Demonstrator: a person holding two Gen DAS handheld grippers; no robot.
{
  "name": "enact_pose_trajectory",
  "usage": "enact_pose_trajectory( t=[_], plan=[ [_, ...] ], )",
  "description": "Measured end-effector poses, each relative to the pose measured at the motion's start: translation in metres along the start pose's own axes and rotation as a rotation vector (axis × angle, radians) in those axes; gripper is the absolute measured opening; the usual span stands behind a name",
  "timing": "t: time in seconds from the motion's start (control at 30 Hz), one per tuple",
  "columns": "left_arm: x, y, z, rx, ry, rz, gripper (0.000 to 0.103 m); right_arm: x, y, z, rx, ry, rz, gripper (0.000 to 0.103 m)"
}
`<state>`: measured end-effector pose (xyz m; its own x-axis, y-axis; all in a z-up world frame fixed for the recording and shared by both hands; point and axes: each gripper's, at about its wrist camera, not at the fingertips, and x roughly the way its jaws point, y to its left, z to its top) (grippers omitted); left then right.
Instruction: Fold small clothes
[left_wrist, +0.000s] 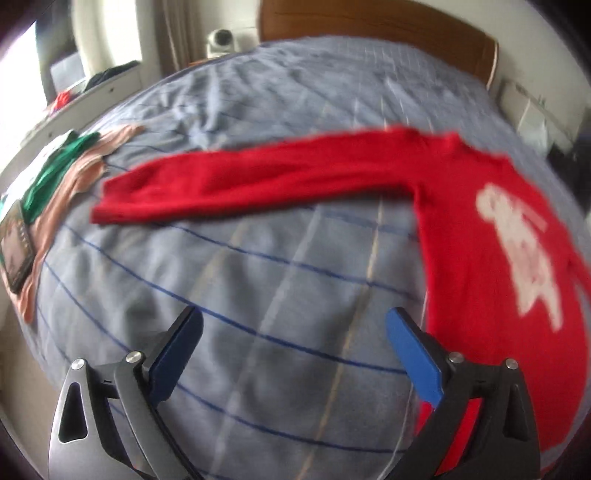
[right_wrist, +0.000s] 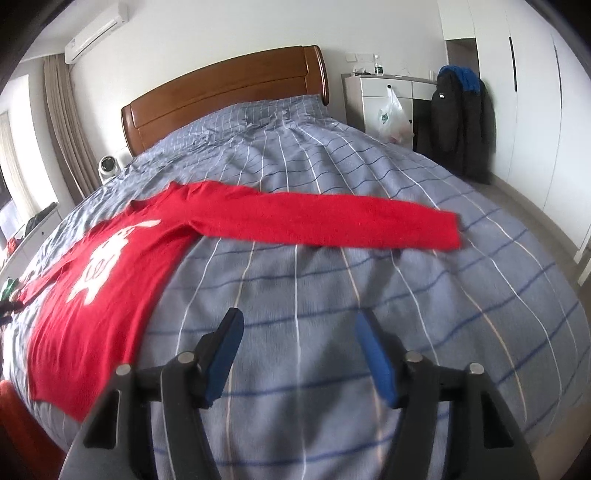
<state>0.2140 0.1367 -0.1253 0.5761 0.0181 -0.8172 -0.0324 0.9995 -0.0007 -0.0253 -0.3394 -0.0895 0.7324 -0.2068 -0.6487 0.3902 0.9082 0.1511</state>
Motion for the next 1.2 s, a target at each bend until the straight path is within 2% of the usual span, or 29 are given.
enact_pose_trajectory(
  t=[0.1,0.23,0.53,0.9,1.2],
  plan=[
    [0.017,-0.003,-0.009,-0.051,0.053,0.006,0.101,0.019,-0.009,-0.006,0.035,0.042,-0.018,0.063],
    [0.015,-0.008,-0.017,-0.043,0.007,0.015,0.103,0.035,-0.022,-0.024,0.092,0.087,-0.027,0.064],
    [0.018,-0.007,-0.025,0.007,-0.040,0.023,0.103,0.046,-0.010,-0.028,0.019,0.072,-0.056,0.081],
    [0.020,-0.010,-0.026,0.025,-0.058,0.044,0.103,0.052,-0.002,-0.032,-0.028,0.054,-0.085,0.088],
    [0.020,-0.011,-0.027,0.026,-0.059,0.046,0.103,0.054,0.001,-0.032,-0.040,0.048,-0.095,0.090]
  ],
)
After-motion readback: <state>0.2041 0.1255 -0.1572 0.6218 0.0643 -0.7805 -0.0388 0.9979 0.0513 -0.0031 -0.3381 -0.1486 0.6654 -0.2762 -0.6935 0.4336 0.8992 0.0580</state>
